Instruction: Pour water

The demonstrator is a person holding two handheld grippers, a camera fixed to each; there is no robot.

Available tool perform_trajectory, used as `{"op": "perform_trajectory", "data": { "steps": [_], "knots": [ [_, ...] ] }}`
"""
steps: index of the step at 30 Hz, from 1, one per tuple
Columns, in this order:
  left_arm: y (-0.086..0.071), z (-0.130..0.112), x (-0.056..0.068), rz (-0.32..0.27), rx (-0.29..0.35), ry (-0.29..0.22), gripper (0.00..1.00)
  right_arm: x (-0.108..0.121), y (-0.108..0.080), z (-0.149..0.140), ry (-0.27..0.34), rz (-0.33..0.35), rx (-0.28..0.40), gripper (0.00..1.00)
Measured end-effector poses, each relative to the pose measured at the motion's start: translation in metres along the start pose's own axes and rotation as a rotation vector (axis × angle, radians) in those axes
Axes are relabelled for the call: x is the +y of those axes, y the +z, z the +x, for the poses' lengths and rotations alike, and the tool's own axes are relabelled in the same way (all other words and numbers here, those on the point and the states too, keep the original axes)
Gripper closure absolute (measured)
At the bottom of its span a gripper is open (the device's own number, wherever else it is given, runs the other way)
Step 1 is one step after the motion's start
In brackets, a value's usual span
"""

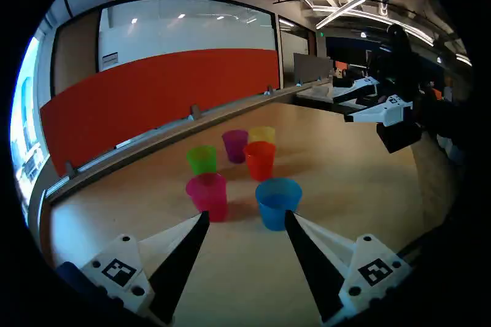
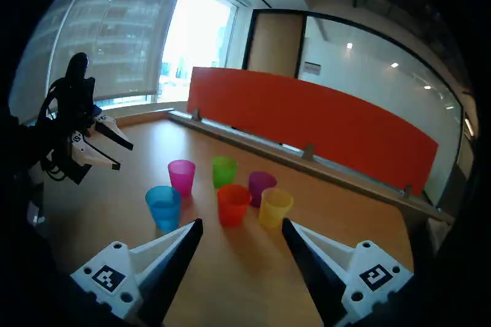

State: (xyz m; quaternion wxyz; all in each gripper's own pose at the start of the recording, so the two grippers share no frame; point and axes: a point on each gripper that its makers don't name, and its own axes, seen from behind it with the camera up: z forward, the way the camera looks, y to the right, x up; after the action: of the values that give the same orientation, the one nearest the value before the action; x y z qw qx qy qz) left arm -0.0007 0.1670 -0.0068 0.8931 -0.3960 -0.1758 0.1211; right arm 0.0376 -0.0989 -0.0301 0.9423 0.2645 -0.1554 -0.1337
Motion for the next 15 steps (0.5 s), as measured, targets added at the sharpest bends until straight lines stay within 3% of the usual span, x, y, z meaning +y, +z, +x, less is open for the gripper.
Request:
{"op": "perform_trajectory", "data": {
  "steps": [8, 15],
  "knots": [
    [0.019, -0.011, 0.009, -0.057, -0.063, 0.019, 0.09, 0.001, 0.009, -0.006, -0.001, 0.016, -0.017, 0.00],
    [0.038, -0.022, 0.026, -0.142, -0.115, 0.019, 0.09, 0.000, 0.019, -0.007, 0.003, 0.037, -0.024, 0.00]
  ]
}}
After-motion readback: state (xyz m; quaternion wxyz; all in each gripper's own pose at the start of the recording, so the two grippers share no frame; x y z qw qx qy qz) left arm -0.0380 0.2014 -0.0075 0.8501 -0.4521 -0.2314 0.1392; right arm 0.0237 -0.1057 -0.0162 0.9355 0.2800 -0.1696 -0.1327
